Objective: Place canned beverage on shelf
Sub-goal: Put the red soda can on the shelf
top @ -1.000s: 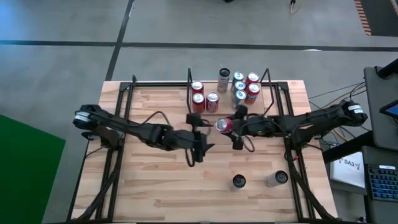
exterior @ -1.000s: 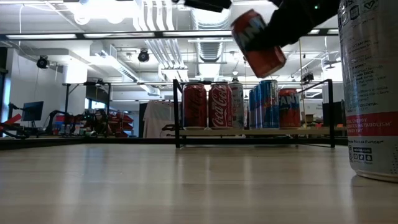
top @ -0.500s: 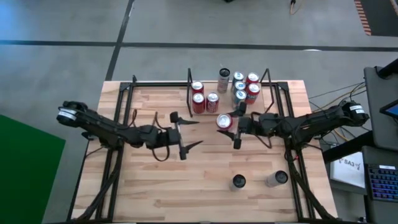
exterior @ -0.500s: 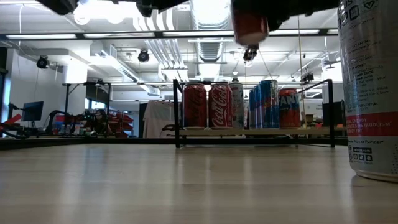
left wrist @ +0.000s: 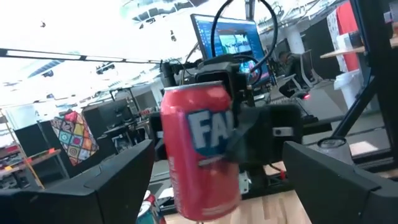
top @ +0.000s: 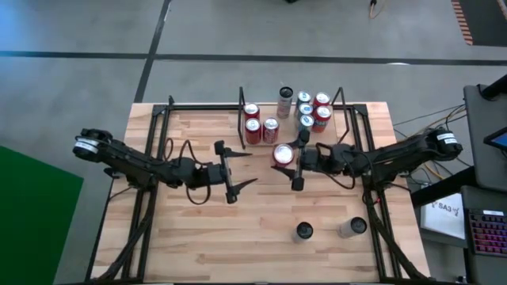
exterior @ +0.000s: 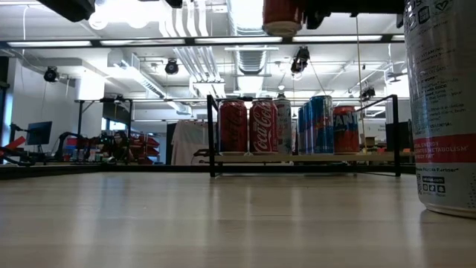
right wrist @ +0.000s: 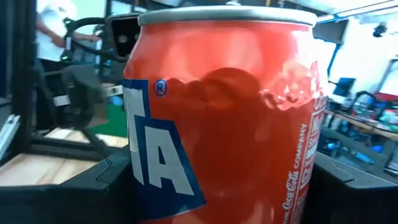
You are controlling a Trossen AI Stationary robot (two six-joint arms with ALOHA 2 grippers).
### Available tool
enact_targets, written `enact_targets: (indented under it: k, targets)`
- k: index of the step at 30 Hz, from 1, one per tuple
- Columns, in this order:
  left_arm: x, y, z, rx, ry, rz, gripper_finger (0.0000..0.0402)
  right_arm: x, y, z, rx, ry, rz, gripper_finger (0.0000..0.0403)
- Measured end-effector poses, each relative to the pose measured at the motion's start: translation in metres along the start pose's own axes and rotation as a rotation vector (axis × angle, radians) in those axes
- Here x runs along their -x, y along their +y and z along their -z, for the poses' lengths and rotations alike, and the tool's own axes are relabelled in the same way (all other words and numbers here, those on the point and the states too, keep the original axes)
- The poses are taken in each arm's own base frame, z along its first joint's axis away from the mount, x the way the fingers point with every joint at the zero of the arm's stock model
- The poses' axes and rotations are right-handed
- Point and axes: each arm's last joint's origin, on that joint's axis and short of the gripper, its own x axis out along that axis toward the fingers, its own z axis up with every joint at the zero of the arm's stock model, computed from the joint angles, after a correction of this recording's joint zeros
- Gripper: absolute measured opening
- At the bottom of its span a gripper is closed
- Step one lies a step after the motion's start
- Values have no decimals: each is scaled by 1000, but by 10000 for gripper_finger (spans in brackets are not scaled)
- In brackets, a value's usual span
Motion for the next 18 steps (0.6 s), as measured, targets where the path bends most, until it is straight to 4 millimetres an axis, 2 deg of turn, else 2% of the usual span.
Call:
enact_targets:
  k: [3,18]
  targets:
    - [0,0,1,-4,6,2,338,-4,3,5,-2,-10,-16,280]
    - [-3,-7,18,-22,67,14,338,-6,3,4,-35,-40,-7,280]
